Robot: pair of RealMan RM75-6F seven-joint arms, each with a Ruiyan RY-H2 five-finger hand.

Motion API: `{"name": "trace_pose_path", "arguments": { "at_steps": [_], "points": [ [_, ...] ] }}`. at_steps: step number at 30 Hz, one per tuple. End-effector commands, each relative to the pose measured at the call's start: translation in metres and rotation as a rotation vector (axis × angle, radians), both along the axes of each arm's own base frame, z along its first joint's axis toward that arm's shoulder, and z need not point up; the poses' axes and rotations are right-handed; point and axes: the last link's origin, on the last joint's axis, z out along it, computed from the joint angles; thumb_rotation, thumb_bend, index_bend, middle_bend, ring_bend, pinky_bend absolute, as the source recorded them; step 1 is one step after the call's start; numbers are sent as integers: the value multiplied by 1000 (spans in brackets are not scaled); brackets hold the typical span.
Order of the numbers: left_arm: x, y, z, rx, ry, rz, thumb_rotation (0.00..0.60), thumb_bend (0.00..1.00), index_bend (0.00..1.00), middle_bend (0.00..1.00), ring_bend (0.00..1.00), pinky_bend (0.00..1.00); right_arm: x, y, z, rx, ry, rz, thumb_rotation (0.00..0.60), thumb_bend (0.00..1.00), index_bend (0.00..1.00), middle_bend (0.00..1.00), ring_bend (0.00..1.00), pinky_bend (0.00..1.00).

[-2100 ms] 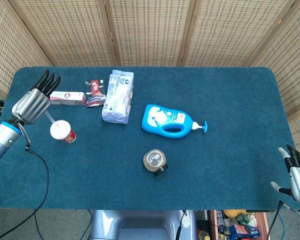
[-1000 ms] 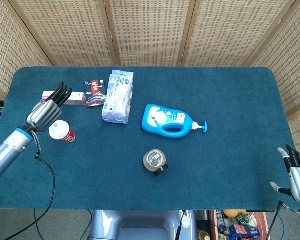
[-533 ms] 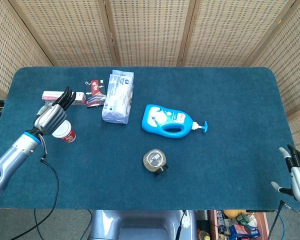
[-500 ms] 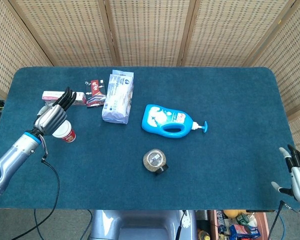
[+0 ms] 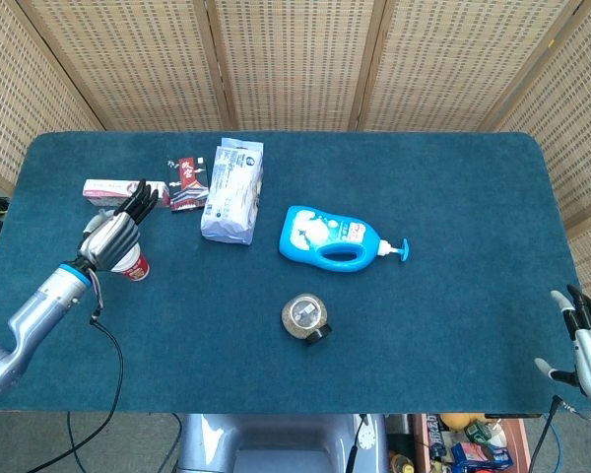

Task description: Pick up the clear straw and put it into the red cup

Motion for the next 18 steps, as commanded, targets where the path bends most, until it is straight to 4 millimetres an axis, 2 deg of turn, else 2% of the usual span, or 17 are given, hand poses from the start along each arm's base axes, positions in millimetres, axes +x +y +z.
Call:
{"name": "trace_pose_path", "arguments": {
  "at_steps": [1, 4, 7, 11, 16, 18],
  "points": [
    [0, 0, 1, 2, -7, 6, 600, 467, 338, 0, 0, 0, 0, 0, 0, 0, 0, -1, 600, 0, 0, 0, 0, 0],
    [1, -1, 1, -4, -17, 16, 600, 466, 127, 0, 0, 0, 0, 0, 0, 0, -1, 0, 600, 0, 0, 0, 0, 0],
    [1, -3, 1, -9, -24, 12, 600, 384, 9, 0, 0, 0, 0, 0, 0, 1, -1, 1, 600, 0, 0, 0, 0, 0],
    [4, -4, 7, -3, -52, 3, 600, 311, 0, 0, 0, 0, 1, 0, -1, 1, 0, 3, 600, 0, 0, 0, 0, 0],
    [8, -6, 23, 18, -123, -2, 600, 111, 0, 0, 0, 0, 1, 1, -1, 3, 3, 4, 600, 0, 0, 0, 0, 0],
    [9, -7, 27, 22, -141, -1, 600, 88, 0, 0, 0, 0, 2, 1, -1, 3, 4, 4, 600, 0, 0, 0, 0, 0]
  ]
}}
